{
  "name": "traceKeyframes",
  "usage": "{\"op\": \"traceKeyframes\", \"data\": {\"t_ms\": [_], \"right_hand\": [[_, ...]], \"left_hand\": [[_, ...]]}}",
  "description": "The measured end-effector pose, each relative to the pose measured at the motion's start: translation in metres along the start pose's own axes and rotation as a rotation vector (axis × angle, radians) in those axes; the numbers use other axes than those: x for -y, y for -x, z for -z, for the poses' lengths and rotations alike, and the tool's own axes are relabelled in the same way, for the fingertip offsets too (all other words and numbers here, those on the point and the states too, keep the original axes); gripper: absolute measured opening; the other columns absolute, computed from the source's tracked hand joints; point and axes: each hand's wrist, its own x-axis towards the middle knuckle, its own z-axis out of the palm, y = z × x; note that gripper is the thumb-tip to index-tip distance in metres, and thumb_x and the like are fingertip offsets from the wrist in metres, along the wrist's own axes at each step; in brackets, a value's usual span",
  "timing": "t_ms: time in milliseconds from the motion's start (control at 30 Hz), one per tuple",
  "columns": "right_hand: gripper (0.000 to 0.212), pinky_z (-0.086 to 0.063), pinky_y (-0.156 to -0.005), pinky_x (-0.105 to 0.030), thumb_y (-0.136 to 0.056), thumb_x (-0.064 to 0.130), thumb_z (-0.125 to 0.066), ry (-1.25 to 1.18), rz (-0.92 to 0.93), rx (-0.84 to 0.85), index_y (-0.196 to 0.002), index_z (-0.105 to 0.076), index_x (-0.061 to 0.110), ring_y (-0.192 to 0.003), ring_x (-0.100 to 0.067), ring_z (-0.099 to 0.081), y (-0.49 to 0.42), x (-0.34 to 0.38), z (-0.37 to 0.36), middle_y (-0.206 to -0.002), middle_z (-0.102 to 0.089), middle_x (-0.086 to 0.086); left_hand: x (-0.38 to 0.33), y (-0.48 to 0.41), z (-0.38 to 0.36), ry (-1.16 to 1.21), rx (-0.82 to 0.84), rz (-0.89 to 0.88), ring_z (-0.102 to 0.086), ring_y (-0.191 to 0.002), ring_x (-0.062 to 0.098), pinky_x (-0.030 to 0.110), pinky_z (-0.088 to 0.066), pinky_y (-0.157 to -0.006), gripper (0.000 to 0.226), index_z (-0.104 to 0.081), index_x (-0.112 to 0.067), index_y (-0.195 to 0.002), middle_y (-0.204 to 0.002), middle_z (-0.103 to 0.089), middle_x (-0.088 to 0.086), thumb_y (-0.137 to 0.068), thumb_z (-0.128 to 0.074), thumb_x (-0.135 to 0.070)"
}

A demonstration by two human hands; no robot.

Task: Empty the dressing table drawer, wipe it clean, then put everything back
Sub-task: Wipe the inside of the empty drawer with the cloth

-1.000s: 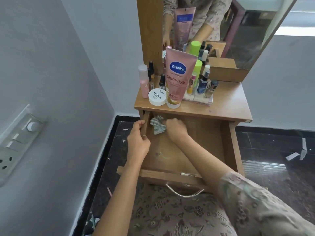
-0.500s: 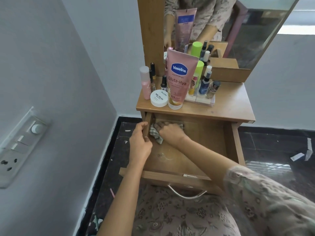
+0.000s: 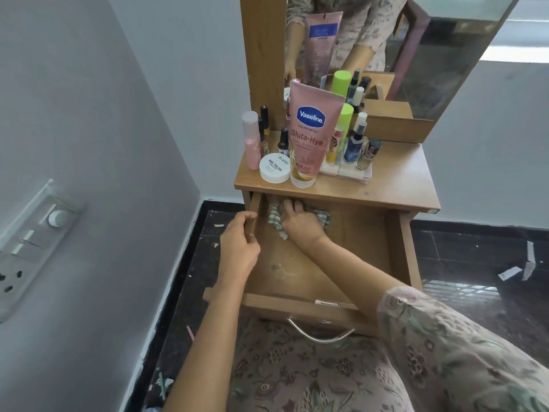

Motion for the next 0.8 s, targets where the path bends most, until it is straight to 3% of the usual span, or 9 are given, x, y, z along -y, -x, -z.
{"op": "traceKeyframes", "data": {"t_ms": [100,167,233,367,433,500,600,700,800], "right_hand": [[0.041,-0.050,-0.052,-0.032,-0.081,-0.003,-0.041,0.065,-0.035,0.011,-0.114,-0.064,0.002,-0.096,-0.028,-0.059,0.014,-0.016,-0.009,-0.115,-0.055,-0.013],[0.030,-0.042,-0.036,-0.025,-0.065,0.007,-0.053,0.096,-0.093,0.007,-0.084,-0.076,0.008,-0.069,-0.020,-0.062,0.022,-0.026,-0.016,-0.087,-0.064,-0.006],[0.021,-0.037,-0.031,-0.022,-0.057,0.005,-0.058,0.082,-0.125,-0.018,-0.070,-0.075,0.004,-0.055,-0.022,-0.058,0.028,-0.037,-0.028,-0.073,-0.062,-0.010],[0.027,-0.039,-0.031,-0.023,-0.054,0.003,-0.061,0.047,-0.223,0.015,-0.077,-0.072,-0.006,-0.052,-0.026,-0.057,0.050,-0.058,-0.038,-0.071,-0.063,-0.016],[0.027,-0.042,-0.034,-0.026,-0.062,0.004,-0.057,0.040,-0.267,0.024,-0.082,-0.072,-0.006,-0.054,-0.027,-0.058,0.059,-0.069,-0.045,-0.073,-0.063,-0.017],[0.033,-0.043,-0.035,-0.028,-0.071,0.002,-0.041,0.021,-0.303,-0.025,-0.081,-0.071,-0.008,-0.054,-0.029,-0.058,0.064,-0.077,-0.054,-0.072,-0.063,-0.018],[0.037,-0.045,-0.036,-0.030,-0.070,-0.002,-0.035,0.060,-0.363,-0.069,-0.080,-0.071,-0.010,-0.053,-0.032,-0.058,0.067,-0.079,-0.057,-0.072,-0.062,-0.020],[0.043,-0.048,-0.039,-0.035,-0.071,-0.004,-0.029,0.021,-0.434,0.035,-0.079,-0.071,-0.010,-0.054,-0.034,-0.058,0.064,-0.073,-0.051,-0.072,-0.062,-0.022],[0.047,-0.053,-0.054,-0.038,-0.082,-0.005,-0.024,0.072,-0.505,0.156,-0.103,-0.067,-0.007,-0.076,-0.033,-0.062,0.064,-0.069,-0.036,-0.094,-0.063,-0.019]], "left_hand": [[-0.002,0.002,-0.001,-0.009,0.000,0.015,-0.060,-0.111,0.023,0.042,-0.051,-0.095,0.043,-0.058,-0.019,-0.120,-0.133,-0.054,0.001,-0.088,-0.050,0.009],[-0.001,0.002,-0.001,-0.003,0.001,0.006,-0.059,-0.113,0.023,0.044,-0.051,-0.095,0.042,-0.060,-0.019,-0.117,-0.132,-0.055,0.001,-0.088,-0.049,0.009],[0.000,0.003,-0.001,0.002,-0.001,-0.003,-0.056,-0.117,0.019,0.043,-0.050,-0.097,0.041,-0.062,-0.018,-0.115,-0.130,-0.056,0.000,-0.088,-0.048,0.010],[-0.001,0.003,0.000,-0.001,-0.004,0.004,-0.056,-0.115,0.015,0.037,-0.051,-0.096,0.041,-0.061,-0.018,-0.116,-0.132,-0.055,0.001,-0.089,-0.048,0.009],[-0.001,0.003,0.000,-0.011,0.001,0.007,-0.055,-0.100,0.000,0.019,-0.052,-0.082,0.042,-0.058,-0.017,-0.120,-0.133,-0.054,0.003,-0.090,-0.047,0.009],[-0.001,0.002,0.000,-0.018,0.008,0.015,-0.049,-0.081,-0.007,0.005,-0.040,-0.064,0.043,-0.056,-0.016,-0.123,-0.132,-0.054,0.003,-0.090,-0.046,0.009],[0.000,0.002,-0.001,-0.006,0.009,0.030,-0.048,-0.075,-0.006,0.003,-0.037,-0.056,0.043,-0.055,-0.016,-0.124,-0.130,-0.055,0.004,-0.090,-0.045,0.009],[0.000,0.003,-0.002,0.006,0.000,0.042,-0.050,-0.077,-0.004,0.004,-0.037,-0.058,0.044,-0.053,-0.015,-0.126,-0.129,-0.056,0.004,-0.090,-0.046,0.009],[-0.002,0.004,-0.001,0.015,-0.007,0.049,-0.052,-0.081,-0.001,0.008,-0.040,-0.066,0.044,-0.053,-0.014,-0.127,-0.127,-0.057,0.005,-0.090,-0.047,0.009]]}}
